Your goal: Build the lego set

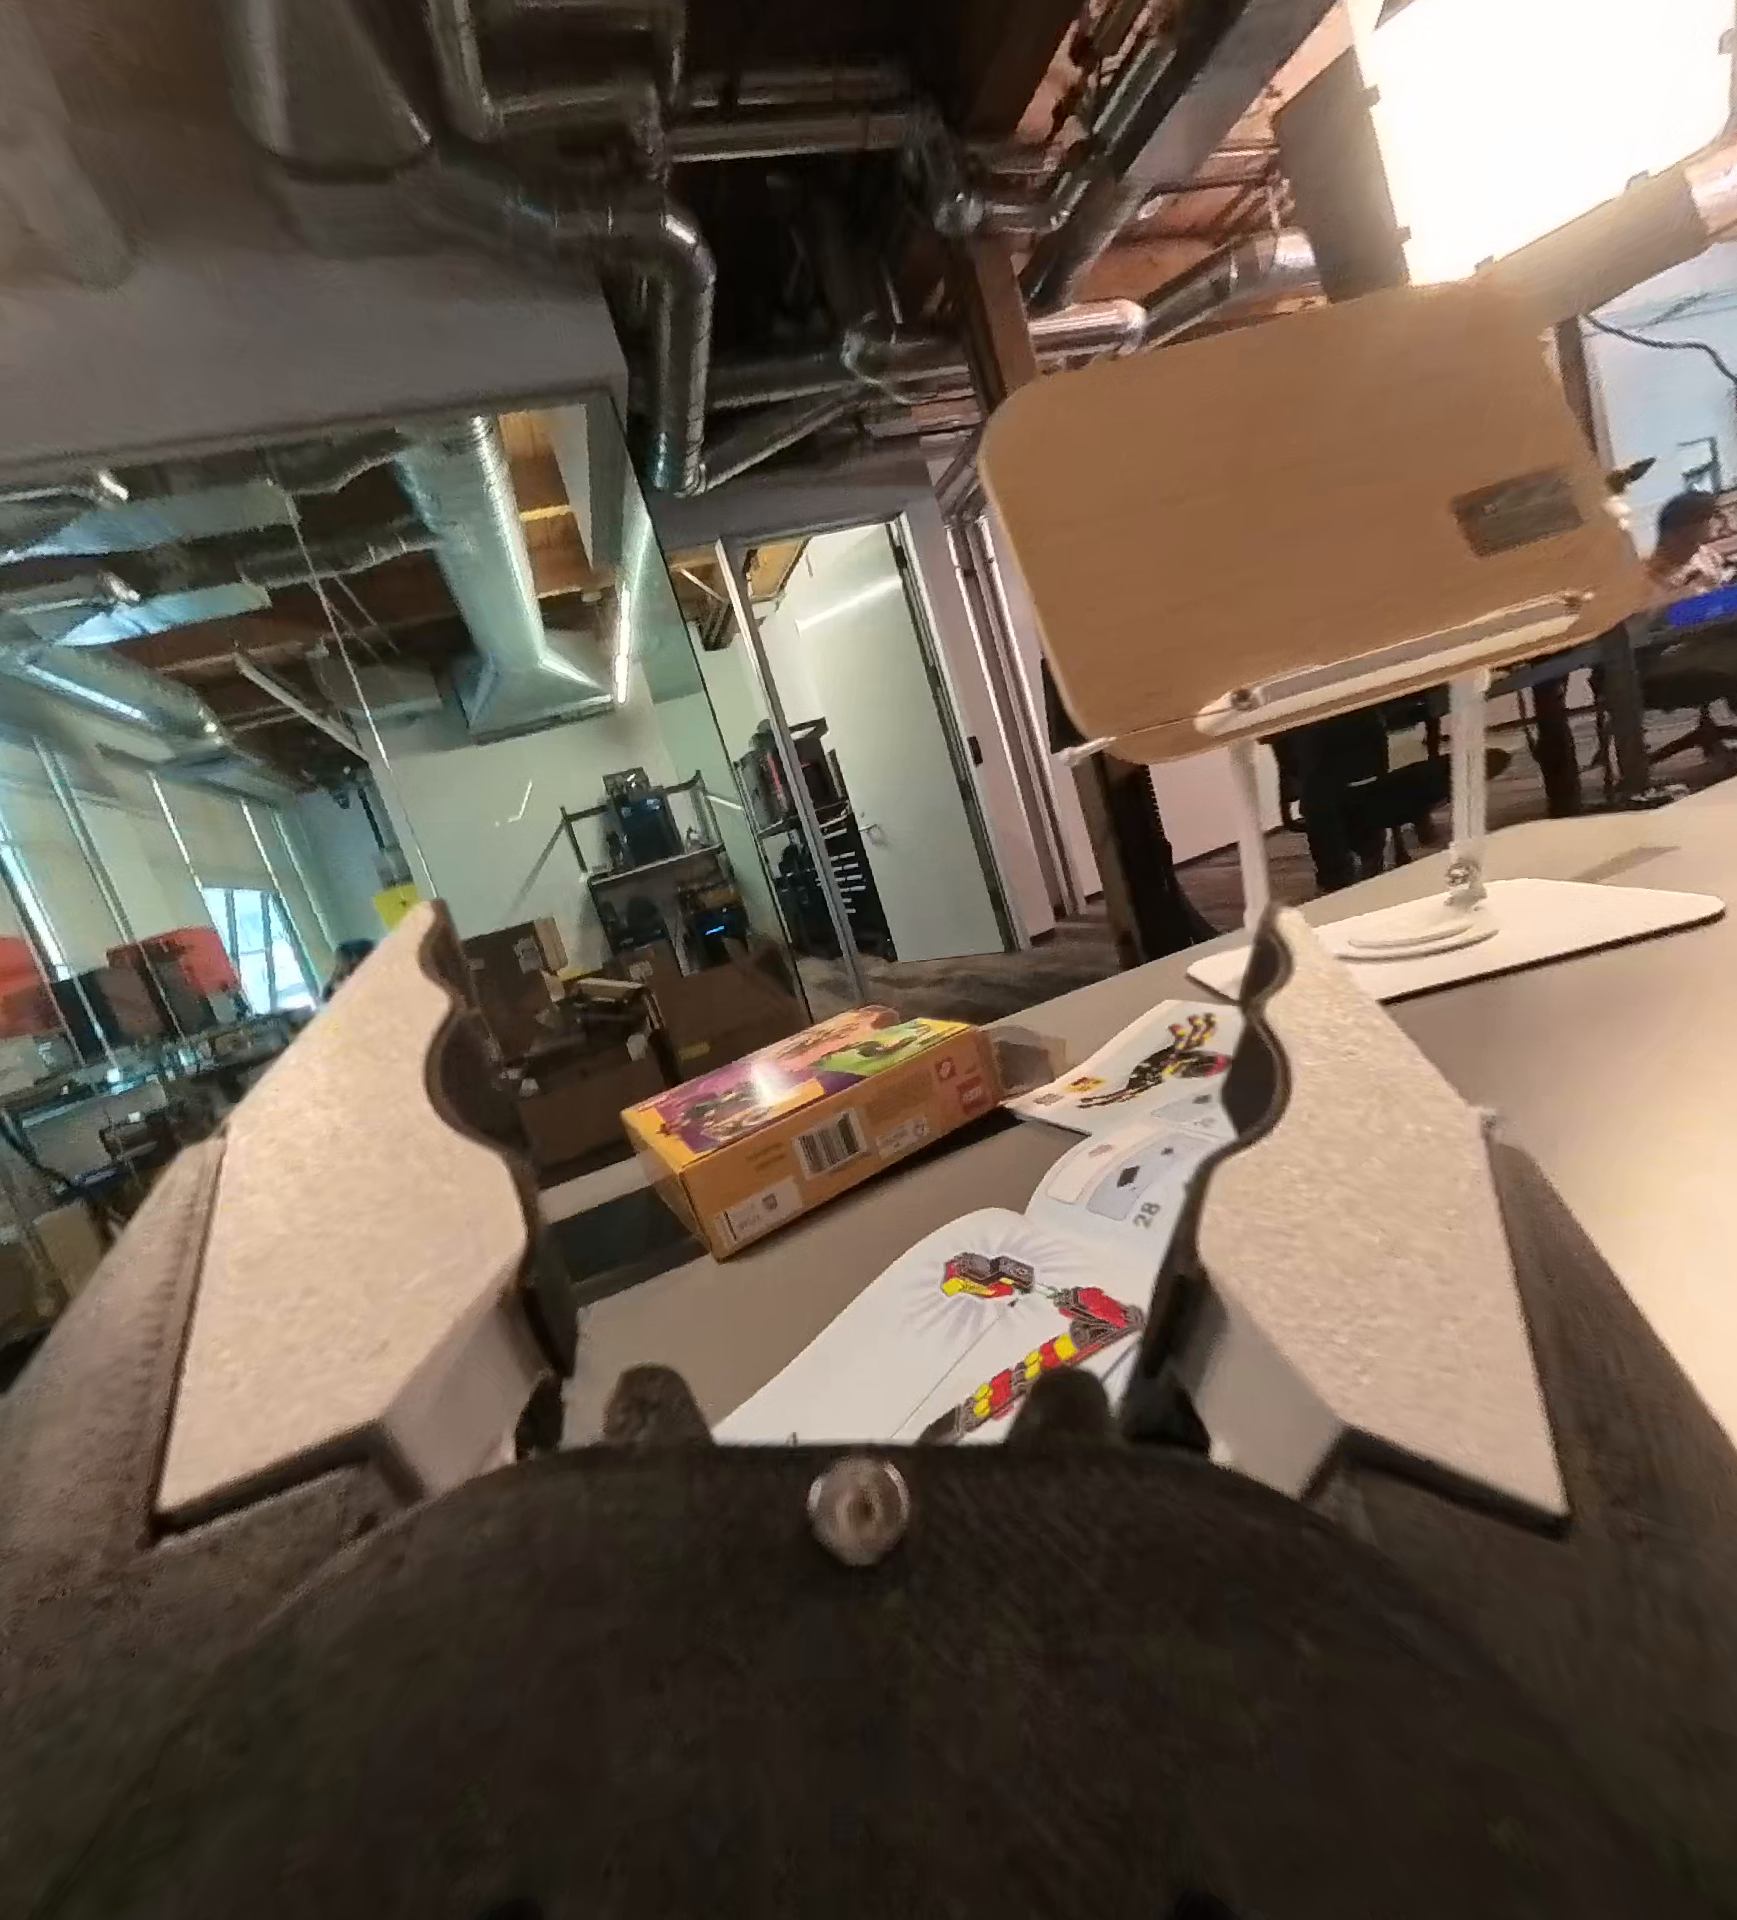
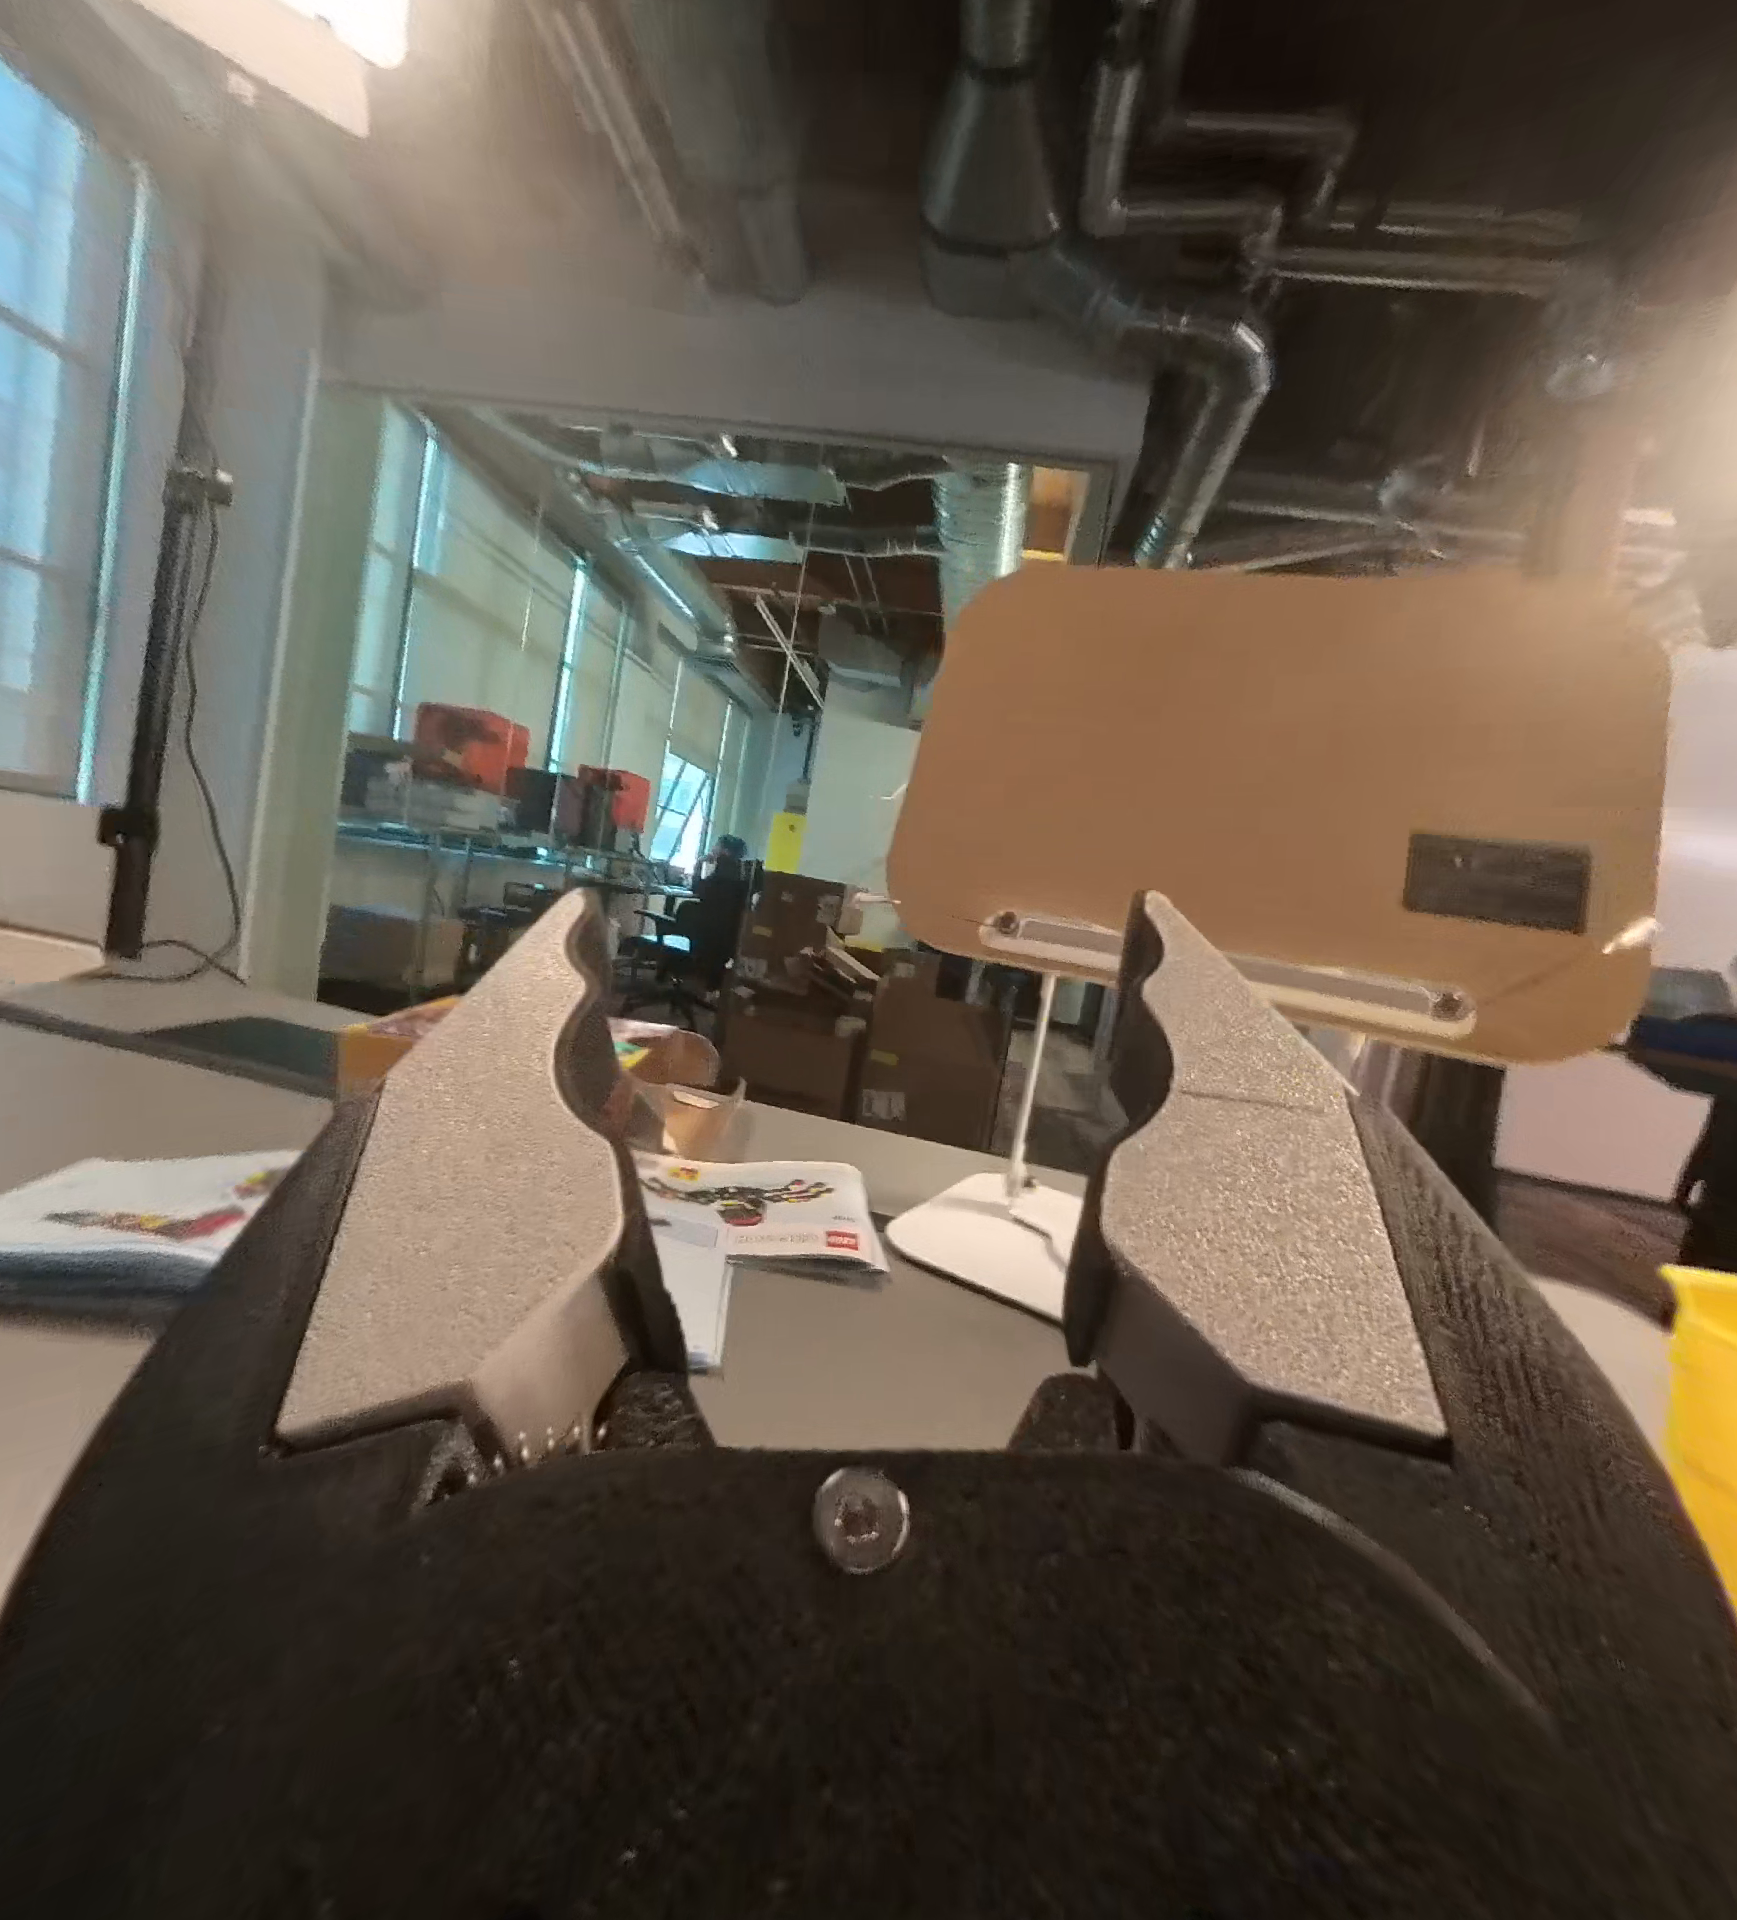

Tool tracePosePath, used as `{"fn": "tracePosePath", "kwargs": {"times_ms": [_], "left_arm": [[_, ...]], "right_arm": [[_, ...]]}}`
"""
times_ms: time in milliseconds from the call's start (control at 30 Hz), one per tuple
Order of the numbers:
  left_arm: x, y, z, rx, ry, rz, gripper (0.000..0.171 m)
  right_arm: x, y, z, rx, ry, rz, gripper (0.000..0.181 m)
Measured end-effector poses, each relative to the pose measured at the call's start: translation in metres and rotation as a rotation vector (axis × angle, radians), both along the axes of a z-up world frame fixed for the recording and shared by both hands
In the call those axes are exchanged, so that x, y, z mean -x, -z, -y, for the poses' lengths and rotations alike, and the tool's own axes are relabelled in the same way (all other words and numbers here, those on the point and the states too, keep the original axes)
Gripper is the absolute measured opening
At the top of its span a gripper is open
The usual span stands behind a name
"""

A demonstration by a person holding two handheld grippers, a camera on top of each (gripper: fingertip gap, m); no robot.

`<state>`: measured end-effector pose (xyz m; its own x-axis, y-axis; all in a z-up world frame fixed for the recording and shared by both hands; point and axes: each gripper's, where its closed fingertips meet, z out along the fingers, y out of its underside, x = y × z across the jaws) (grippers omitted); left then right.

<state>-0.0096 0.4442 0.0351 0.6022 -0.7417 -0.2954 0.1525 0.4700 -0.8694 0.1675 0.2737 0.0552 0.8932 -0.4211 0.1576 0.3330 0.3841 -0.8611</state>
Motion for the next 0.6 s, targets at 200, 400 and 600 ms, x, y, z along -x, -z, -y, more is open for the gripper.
{"fn": "tracePosePath", "kwargs": {"times_ms": [200,400,600], "left_arm": [[-0.009,0.011,0.000,-0.118,-0.151,-0.159,0.152],[-0.027,0.018,0.025,-0.183,-0.065,-0.224,0.157],[-0.003,0.005,0.006,-0.046,-0.083,-0.064,0.157]], "right_arm": [[-0.013,-0.003,0.011,0.041,0.139,0.160,0.108],[-0.062,-0.005,0.029,-0.001,0.265,0.103,0.105],[-0.101,0.003,0.007,0.064,0.223,0.160,0.103]]}}
